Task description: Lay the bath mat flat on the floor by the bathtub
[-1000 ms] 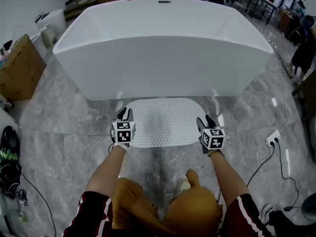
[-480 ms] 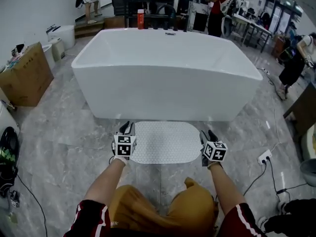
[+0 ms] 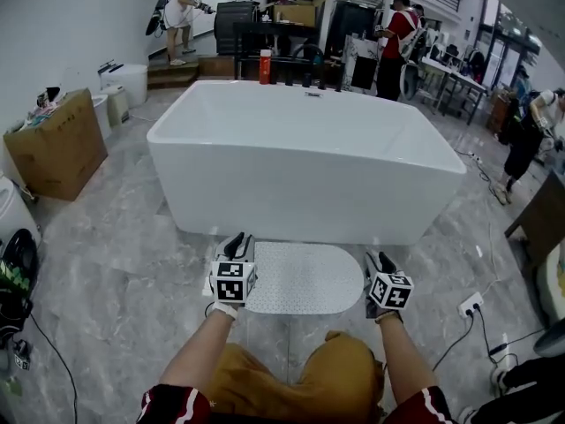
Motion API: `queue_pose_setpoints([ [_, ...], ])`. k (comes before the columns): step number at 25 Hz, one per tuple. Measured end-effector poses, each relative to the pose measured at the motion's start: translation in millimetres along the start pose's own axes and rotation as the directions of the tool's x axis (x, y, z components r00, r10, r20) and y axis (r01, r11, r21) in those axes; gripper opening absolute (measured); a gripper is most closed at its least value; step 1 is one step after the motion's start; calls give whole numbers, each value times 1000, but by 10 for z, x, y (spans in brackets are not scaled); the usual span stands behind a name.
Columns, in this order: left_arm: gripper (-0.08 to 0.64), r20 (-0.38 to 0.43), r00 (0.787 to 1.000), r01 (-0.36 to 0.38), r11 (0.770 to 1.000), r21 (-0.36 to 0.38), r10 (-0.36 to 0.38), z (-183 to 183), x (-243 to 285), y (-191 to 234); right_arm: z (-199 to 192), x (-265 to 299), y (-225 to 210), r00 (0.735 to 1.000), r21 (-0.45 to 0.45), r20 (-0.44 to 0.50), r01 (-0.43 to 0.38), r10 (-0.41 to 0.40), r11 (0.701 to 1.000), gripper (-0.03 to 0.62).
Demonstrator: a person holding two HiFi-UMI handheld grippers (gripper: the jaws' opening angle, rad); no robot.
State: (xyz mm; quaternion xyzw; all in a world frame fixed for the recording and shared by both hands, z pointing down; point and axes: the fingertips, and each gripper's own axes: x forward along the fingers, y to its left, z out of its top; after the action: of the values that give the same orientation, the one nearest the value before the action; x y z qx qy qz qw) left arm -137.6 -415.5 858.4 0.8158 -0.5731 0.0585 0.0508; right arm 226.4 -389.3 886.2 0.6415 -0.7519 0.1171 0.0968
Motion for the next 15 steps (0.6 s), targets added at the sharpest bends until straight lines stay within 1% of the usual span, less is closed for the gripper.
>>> queue_pose_setpoints([
  [2,86,27,999,-19,1000,5,19,129,-106,10,43,-92,21,1000,-6,2,9,-9,1000,210],
  [4,86,56,998,-28,1000,-12,28,248,-223,-9,78,-174,40,1000,-4,2,9,-9,1000,210],
  [7,86,83,996,-26,1000,-6,26,385,-309,-73,146,-241,28,1000,5,13,9,-9,1000,210],
  [9,86,76,997,-1,1000,30,-1,413,-275,-126,205,-247,21,1000,10,21,3,-3,1000,210],
  [12,86,36,998,53,995,81,-56,306,-148,-222,232,-285,-48,1000,4,23,2,-2,1000,210],
  [15,97,27,998,61,995,83,-64,326,-31,-200,304,-276,-129,1000,-8,27,0,0,1000,210],
])
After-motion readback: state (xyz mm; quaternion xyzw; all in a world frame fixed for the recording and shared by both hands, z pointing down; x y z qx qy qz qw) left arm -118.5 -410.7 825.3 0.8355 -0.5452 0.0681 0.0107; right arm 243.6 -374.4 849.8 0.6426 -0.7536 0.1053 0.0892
